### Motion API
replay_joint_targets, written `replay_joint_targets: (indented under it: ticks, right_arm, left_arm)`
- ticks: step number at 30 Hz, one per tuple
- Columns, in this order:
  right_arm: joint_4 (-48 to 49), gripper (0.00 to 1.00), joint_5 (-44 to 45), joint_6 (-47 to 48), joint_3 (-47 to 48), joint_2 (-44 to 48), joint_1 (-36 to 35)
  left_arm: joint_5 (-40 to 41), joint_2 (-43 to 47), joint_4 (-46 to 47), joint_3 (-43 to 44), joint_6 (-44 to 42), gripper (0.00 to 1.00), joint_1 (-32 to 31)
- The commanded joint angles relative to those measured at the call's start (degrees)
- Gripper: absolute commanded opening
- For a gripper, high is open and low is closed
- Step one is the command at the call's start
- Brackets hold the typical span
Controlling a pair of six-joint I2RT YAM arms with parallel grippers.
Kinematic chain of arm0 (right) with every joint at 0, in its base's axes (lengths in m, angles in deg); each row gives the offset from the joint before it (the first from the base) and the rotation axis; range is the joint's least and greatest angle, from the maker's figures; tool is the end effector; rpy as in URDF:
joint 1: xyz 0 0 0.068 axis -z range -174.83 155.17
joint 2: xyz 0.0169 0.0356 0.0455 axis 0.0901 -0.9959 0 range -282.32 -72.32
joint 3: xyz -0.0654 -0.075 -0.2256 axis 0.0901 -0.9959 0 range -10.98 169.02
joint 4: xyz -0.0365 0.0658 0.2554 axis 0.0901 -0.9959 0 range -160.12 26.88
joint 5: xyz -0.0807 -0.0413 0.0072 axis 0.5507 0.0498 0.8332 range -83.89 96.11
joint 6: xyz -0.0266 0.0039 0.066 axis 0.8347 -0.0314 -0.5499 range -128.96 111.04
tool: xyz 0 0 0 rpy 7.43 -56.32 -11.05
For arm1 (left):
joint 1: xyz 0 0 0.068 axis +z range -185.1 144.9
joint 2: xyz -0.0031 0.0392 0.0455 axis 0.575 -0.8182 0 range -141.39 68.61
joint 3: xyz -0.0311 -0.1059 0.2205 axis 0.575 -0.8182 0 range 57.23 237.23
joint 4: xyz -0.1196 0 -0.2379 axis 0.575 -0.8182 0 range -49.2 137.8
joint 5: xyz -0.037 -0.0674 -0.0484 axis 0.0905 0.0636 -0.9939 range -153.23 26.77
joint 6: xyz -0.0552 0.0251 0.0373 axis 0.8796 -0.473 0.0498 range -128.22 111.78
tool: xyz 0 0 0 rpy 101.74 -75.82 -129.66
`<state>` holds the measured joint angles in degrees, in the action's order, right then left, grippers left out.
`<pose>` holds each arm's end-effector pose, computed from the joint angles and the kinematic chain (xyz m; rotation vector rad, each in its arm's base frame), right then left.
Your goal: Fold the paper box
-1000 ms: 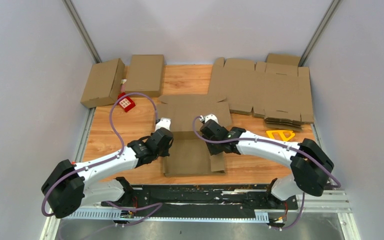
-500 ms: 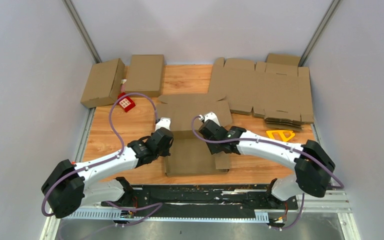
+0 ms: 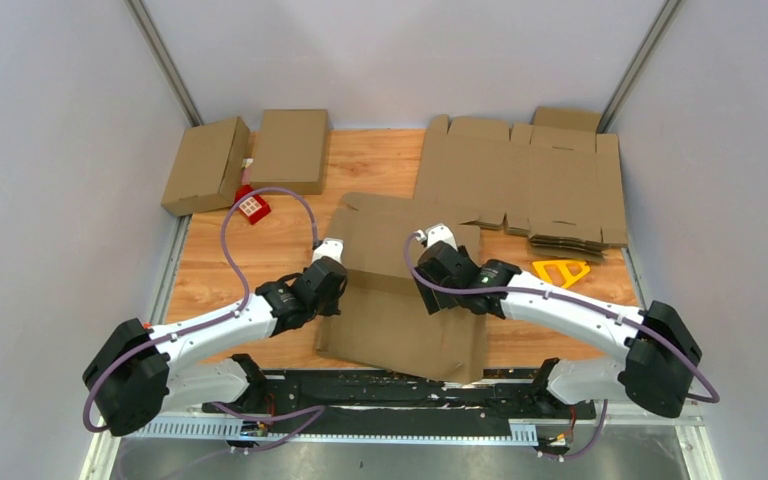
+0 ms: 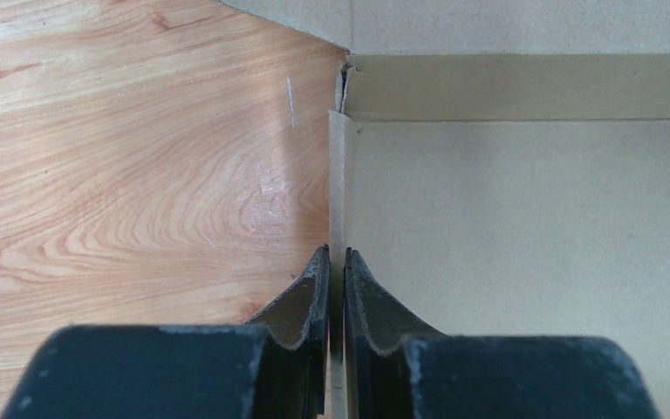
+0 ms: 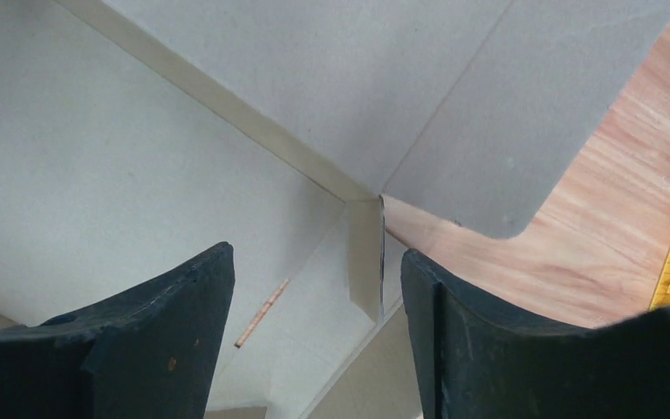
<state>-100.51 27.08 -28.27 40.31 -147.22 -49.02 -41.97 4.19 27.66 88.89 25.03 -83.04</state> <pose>0.1772 0.2100 0.1843 -0.6410 2.4438 0.0162 0.1753 -0.1626 0.1396 0.1578 2.4119 -0.1829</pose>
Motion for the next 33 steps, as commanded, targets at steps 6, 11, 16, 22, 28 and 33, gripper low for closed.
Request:
replay_joint_targets:
  ticks: [6,11,16,22,28,33]
  right_arm:
    - [1.5,0.76,-4.0,-2.5,-4.3,15.9,7.2]
    - [4.3,0.75,-12.6,-3.3,-10.1,25.2,19.5]
    - [4.9,0.71,-8.5,-5.9,-14.0,29.4,25.7]
    - [6.0,0.62,-4.1,-10.3,-17.0,23.0,26.0]
    - [12.2,0.62,-14.6,-9.3,-18.9,13.6,26.0]
    - [16.6,0.62,-24.3,-7.8,-20.3,11.4,26.4]
  left_arm:
    - [8.7,0.8,-3.3,0.5,5.5,0.11,-0.1]
    - [11.8,-1.6,-4.1,2.6,6.3,0.05,2.7]
    - [12.3,-4.1,-4.6,4.8,4.8,0.04,4.8]
    - [11.7,-3.0,-4.7,4.1,4.4,0.04,7.5]
    - [11.0,-1.5,-4.9,3.7,4.4,0.04,8.5]
    - [7.5,-0.9,-3.2,2.2,4.4,0.04,10.5]
